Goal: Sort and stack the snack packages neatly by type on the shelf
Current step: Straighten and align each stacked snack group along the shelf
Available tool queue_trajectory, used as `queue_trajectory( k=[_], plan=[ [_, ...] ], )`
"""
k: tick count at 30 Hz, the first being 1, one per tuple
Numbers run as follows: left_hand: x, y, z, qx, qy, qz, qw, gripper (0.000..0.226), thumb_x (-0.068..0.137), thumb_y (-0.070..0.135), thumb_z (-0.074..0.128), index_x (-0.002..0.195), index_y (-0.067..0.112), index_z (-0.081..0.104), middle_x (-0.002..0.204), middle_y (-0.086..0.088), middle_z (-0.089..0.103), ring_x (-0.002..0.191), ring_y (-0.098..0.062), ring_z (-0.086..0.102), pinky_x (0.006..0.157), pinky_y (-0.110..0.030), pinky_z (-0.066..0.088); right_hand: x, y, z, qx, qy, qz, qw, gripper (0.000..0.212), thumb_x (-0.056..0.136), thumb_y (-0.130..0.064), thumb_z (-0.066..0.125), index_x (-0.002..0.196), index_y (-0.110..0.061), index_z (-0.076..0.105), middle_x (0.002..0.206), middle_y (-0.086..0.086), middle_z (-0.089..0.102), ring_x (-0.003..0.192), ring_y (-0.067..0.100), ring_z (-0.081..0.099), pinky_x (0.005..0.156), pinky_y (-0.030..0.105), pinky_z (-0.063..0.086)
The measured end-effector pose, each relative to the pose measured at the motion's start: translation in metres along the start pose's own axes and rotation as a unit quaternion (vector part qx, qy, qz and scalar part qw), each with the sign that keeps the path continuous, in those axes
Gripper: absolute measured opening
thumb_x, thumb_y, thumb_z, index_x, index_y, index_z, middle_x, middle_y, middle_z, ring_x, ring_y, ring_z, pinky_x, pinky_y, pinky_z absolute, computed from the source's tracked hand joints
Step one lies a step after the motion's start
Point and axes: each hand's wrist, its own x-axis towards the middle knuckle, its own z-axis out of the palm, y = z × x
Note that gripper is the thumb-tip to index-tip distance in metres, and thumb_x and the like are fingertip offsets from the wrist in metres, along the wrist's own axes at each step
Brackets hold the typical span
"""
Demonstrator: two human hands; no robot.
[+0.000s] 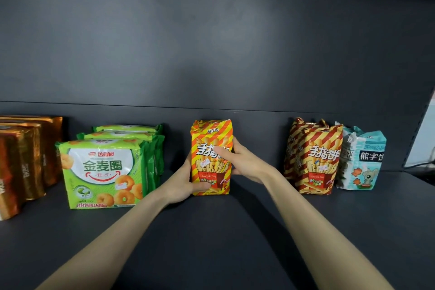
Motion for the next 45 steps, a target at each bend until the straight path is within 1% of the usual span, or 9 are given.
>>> queue_trajectory(
  k=[2,6,10,16,20,24,33,38,45],
  plan=[
    [0.0,-0.001,-0.001,0.003,0.003,0.002,1.0,0.091,0.08,0.01,0.071,0.147,0.023,0.011,0.117,0.014,0.053,0.104,0.0,0.056,0.08,-0.014,0.05,0.001,0.001,0.003,0.009,0.002,-0.001,1.0,0.062,0.093,-0.036,0.054,0.145,-0.03,0.02,0.122,-0.01,0.054,0.1,0.004,0.057,0.073,0.022,0.051],
    [-0.002,-0.003,-0.002,-0.001,0.008,0.006,1.0,0.091,0.081,0.01,0.071,0.147,0.023,0.01,0.113,0.018,0.052,0.1,0.003,0.055,0.076,-0.011,0.05,-0.001,0.004,0.006,0.024,0.005,0.0,1.0,0.06,0.093,-0.036,0.053,0.144,-0.031,0.022,0.12,-0.012,0.054,0.101,0.005,0.058,0.076,0.024,0.052],
    [-0.003,-0.008,-0.005,-0.024,0.011,0.01,1.0,0.091,0.079,0.01,0.072,0.147,0.024,0.014,0.116,0.016,0.054,0.104,0.001,0.056,0.081,-0.016,0.051,-0.003,0.014,0.003,0.021,0.019,0.005,1.0,0.063,0.092,-0.035,0.056,0.146,-0.029,0.025,0.137,-0.004,0.05,0.121,0.017,0.052,0.097,0.042,0.047],
    [-0.003,-0.01,-0.005,-0.03,0.003,0.015,0.999,0.088,0.082,0.013,0.07,0.147,0.028,0.013,0.125,0.007,0.053,0.117,-0.012,0.054,0.101,-0.033,0.046,-0.002,0.019,0.004,-0.02,0.043,-0.023,0.999,0.061,0.091,-0.038,0.056,0.145,-0.026,0.029,0.138,-0.003,0.051,0.121,0.016,0.054,0.1,0.041,0.048],
    [-0.003,-0.01,-0.002,-0.026,-0.001,0.023,0.999,0.086,0.083,0.014,0.069,0.146,0.029,0.012,0.125,0.006,0.053,0.119,-0.014,0.053,0.104,-0.038,0.044,-0.005,0.02,0.007,-0.034,0.046,-0.038,0.998,0.057,0.093,-0.038,0.051,0.144,-0.027,0.029,0.137,-0.005,0.052,0.12,0.014,0.054,0.102,0.04,0.047],
    [-0.004,-0.015,-0.001,-0.02,0.026,0.022,0.999,0.087,0.082,0.019,0.071,0.147,0.03,0.014,0.132,0.0,0.053,0.121,-0.017,0.053,0.105,-0.044,0.044,-0.006,0.022,0.009,-0.047,0.05,-0.044,0.997,0.056,0.093,-0.041,0.05,0.144,-0.029,0.029,0.136,-0.005,0.053,0.12,0.014,0.055,0.104,0.043,0.045],
    [-0.004,-0.018,-0.002,-0.015,0.053,0.019,0.998,0.085,0.082,0.017,0.07,0.147,0.03,0.016,0.132,0.0,0.054,0.121,-0.017,0.053,0.104,-0.045,0.044,-0.002,0.023,0.015,-0.07,0.058,-0.047,0.995,0.056,0.095,-0.042,0.045,0.146,-0.029,0.026,0.138,-0.005,0.052,0.122,0.015,0.054,0.105,0.043,0.044],
    [-0.004,-0.017,0.0,0.001,0.048,0.013,0.999,0.078,0.084,0.019,0.068,0.146,0.026,0.021,0.132,-0.001,0.055,0.121,-0.017,0.053,0.105,-0.042,0.043,0.002,0.028,0.013,-0.067,0.056,-0.043,0.995,0.061,0.093,-0.047,0.048,0.146,-0.033,0.024,0.137,-0.008,0.052,0.121,0.014,0.055,0.104,0.044,0.044],
    [-0.002,-0.02,-0.005,0.022,0.029,0.012,0.999,0.079,0.086,0.024,0.066,0.147,0.028,0.015,0.134,0.002,0.052,0.123,-0.014,0.051,0.107,-0.042,0.042,0.006,0.03,0.014,-0.068,0.046,-0.046,0.996,0.063,0.092,-0.047,0.048,0.147,-0.032,0.021,0.139,-0.008,0.05,0.123,0.014,0.053,0.105,0.045,0.043]
  ],
)
